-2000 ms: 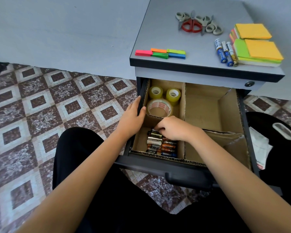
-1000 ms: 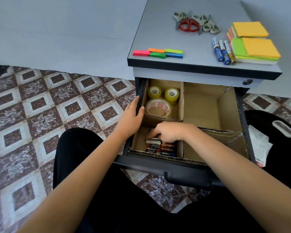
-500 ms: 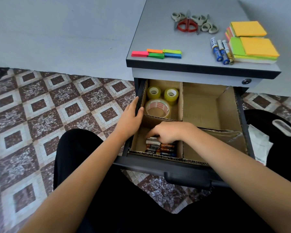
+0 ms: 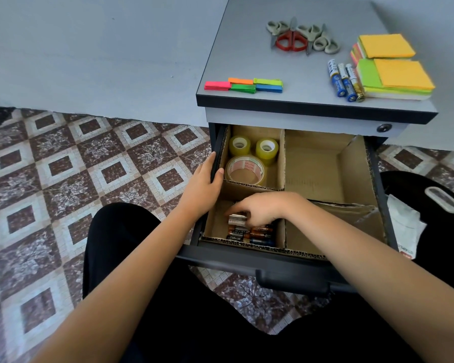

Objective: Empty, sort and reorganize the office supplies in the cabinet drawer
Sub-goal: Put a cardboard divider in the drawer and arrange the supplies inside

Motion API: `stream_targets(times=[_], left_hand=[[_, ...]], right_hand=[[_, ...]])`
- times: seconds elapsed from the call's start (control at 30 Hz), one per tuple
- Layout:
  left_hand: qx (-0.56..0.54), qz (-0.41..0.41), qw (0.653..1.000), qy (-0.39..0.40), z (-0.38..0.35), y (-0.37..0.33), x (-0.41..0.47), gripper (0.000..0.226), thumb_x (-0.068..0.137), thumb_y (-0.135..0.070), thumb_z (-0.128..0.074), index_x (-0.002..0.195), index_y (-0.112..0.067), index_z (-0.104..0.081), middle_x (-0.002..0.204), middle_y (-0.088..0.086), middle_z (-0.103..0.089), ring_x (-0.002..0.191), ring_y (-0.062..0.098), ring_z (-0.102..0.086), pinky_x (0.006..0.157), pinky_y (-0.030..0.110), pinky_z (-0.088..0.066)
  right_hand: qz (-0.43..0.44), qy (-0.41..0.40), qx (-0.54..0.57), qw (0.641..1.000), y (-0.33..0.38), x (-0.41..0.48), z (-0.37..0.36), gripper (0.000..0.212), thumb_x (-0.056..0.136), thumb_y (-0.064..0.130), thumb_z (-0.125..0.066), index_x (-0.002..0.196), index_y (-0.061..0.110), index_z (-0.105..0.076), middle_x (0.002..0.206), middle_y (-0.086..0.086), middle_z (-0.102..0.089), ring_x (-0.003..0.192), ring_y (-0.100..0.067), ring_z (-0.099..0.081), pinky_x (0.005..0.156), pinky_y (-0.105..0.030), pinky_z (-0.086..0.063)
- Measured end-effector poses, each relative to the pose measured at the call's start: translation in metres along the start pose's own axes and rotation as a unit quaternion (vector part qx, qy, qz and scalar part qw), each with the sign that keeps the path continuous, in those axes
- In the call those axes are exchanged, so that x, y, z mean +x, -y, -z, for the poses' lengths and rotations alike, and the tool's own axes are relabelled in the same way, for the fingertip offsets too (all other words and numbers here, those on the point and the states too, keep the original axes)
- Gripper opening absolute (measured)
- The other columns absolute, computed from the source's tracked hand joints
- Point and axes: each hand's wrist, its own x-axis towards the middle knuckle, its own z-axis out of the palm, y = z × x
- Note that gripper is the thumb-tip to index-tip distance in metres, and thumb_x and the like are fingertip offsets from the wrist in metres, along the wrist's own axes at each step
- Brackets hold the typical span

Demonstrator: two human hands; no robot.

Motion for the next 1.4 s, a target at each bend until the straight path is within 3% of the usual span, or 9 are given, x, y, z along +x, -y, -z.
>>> stream_targets(times=[0.1,0.17,0.27,0.47,0.63,0.8,1.07,1.23,1.4], left_hand=[[0.000,0.002,1.000,-0.001,0.000,0.000,0.000,0.053,0.101,-0.031,-0.037,0.150,-0.021,-0.020,0.154,0.001,-0.027,0.141,0.016,-0.025,0.109,0.028,-0.023],[0.005,0.000,1.000,-0.004,0.000,0.000,0.000,0.053,0.101,-0.031,-0.038,0.149,-0.020,-0.021,0.153,0.002,-0.029,0.140,0.017,-0.026,0.109,0.028,-0.024],[0.031,-0.009,0.999,-0.023,0.002,-0.003,-0.001,0.050,0.100,-0.029,-0.040,0.147,-0.017,-0.027,0.149,0.006,-0.033,0.135,0.021,-0.034,0.103,0.027,-0.030],[0.055,-0.112,0.986,-0.110,0.011,-0.021,-0.004,0.036,0.097,-0.018,-0.046,0.132,-0.009,-0.051,0.132,0.006,-0.047,0.120,0.018,-0.047,0.092,0.015,-0.031],[0.013,-0.201,0.971,-0.128,0.012,-0.061,0.000,0.026,0.094,-0.014,-0.052,0.117,-0.008,-0.061,0.107,0.002,-0.055,0.083,0.003,-0.050,0.071,0.004,-0.037],[-0.016,-0.253,0.961,-0.110,0.004,-0.120,0.016,0.017,0.092,-0.011,-0.056,0.106,-0.006,-0.065,0.094,0.003,-0.062,0.078,0.010,-0.055,0.069,0.009,-0.041],[-0.004,-0.226,0.970,-0.091,-0.021,-0.205,0.071,0.022,0.091,-0.012,-0.050,0.103,-0.006,-0.068,0.098,0.005,-0.068,0.088,0.018,-0.061,0.077,0.023,-0.045],[0.062,-0.151,0.986,-0.035,-0.026,-0.242,0.120,0.027,0.080,-0.001,-0.047,0.054,-0.007,-0.043,0.062,0.013,-0.054,0.063,0.025,-0.054,0.054,0.025,-0.039],[0.098,-0.091,0.991,0.013,-0.033,-0.257,0.146,0.006,0.085,-0.004,-0.055,0.081,-0.002,-0.052,0.091,0.017,-0.063,0.103,0.030,-0.061,0.065,0.030,-0.046]], right_hand=[[0.026,-0.067,0.047,0.996,0.004,-0.016,0.006,0.044,0.093,0.019,-0.055,0.136,0.024,-0.049,0.099,0.022,-0.051,0.076,0.008,-0.049,0.065,-0.004,-0.037],[0.040,-0.110,0.098,0.988,0.005,-0.027,0.007,0.037,0.093,0.023,-0.056,0.129,0.022,-0.056,0.088,0.022,-0.054,0.074,0.008,-0.051,0.067,-0.003,-0.037],[0.044,-0.170,0.181,0.968,0.002,-0.046,0.005,0.035,0.093,0.027,-0.056,0.128,0.027,-0.057,0.101,0.010,-0.064,0.085,0.002,-0.057,0.084,-0.016,-0.045],[0.002,-0.312,0.244,0.918,-0.014,-0.089,0.010,0.027,0.093,0.032,-0.055,0.120,0.032,-0.062,0.092,0.021,-0.061,0.082,0.007,-0.056,0.070,-0.008,-0.039],[-0.056,-0.458,0.230,0.857,-0.030,-0.118,0.027,0.025,0.094,0.028,-0.054,0.115,0.024,-0.067,0.097,0.018,-0.059,0.083,0.005,-0.052,0.069,-0.003,-0.034],[-0.106,-0.572,0.253,0.773,-0.048,-0.141,0.049,0.023,0.093,0.025,-0.056,0.111,0.018,-0.069,0.098,0.008,-0.065,0.088,-0.003,-0.056,0.074,-0.015,-0.039],[-0.159,-0.634,0.261,0.710,-0.074,-0.160,0.076,0.023,0.093,0.021,-0.056,0.106,0.010,-0.071,0.100,-0.007,-0.069,0.092,-0.019,-0.062,0.072,-0.023,-0.037],[-0.173,-0.641,0.272,0.697,-0.086,-0.173,0.079,0.022,0.093,0.023,-0.055,0.103,0.012,-0.071,0.072,0.010,-0.057,0.069,-0.009,-0.051,0.070,-0.031,-0.050],[-0.178,-0.644,0.284,0.688,-0.097,-0.186,0.079,0.018,0.093,0.024,-0.054,0.095,0.017,-0.071,0.069,0.014,-0.058,0.079,-0.016,-0.060,0.065,-0.027,-0.049]])
